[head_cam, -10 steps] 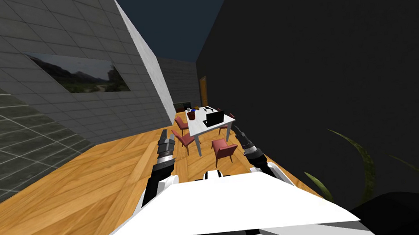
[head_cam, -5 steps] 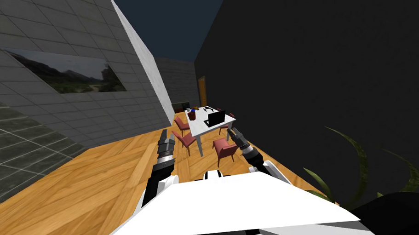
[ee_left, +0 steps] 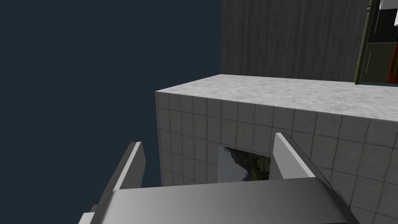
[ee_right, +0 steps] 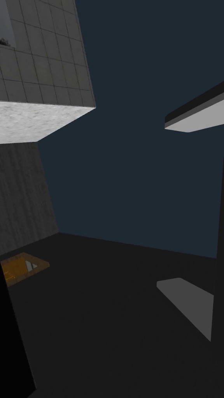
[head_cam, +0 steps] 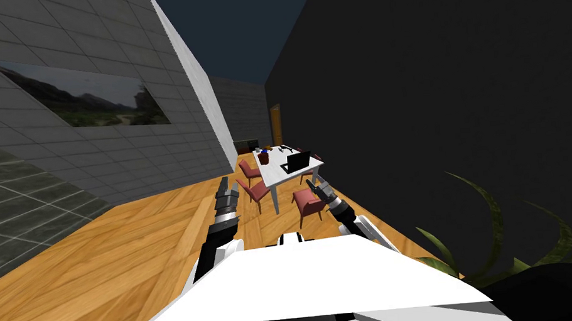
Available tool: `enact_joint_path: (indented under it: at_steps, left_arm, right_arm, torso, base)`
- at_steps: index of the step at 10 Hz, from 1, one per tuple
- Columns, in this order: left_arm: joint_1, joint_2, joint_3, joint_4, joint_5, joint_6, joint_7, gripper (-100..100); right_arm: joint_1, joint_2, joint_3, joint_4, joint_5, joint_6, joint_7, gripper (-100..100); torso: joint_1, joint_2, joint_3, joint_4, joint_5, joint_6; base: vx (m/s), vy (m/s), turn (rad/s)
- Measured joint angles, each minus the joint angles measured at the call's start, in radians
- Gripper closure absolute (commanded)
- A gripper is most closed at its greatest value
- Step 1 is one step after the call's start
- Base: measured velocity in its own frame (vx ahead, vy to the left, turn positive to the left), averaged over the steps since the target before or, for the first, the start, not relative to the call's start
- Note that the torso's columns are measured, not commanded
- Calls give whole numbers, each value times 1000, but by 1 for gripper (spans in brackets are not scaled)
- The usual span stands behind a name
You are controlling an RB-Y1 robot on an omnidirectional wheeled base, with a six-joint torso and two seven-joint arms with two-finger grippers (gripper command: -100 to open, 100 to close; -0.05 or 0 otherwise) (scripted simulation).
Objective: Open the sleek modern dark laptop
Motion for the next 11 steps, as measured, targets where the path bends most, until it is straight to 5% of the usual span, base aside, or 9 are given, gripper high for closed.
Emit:
enact_joint_path:
  at_steps: [11]
  left_arm:
    - [0, 0, 0, 0, 0, 0, 0, 0]
  right_arm:
    - [-179, -103, -14, 206, 280, 67, 245, -100]
  torso:
    - [2, 1, 1, 0, 0, 0]
  base:
    - [76, 94, 18]
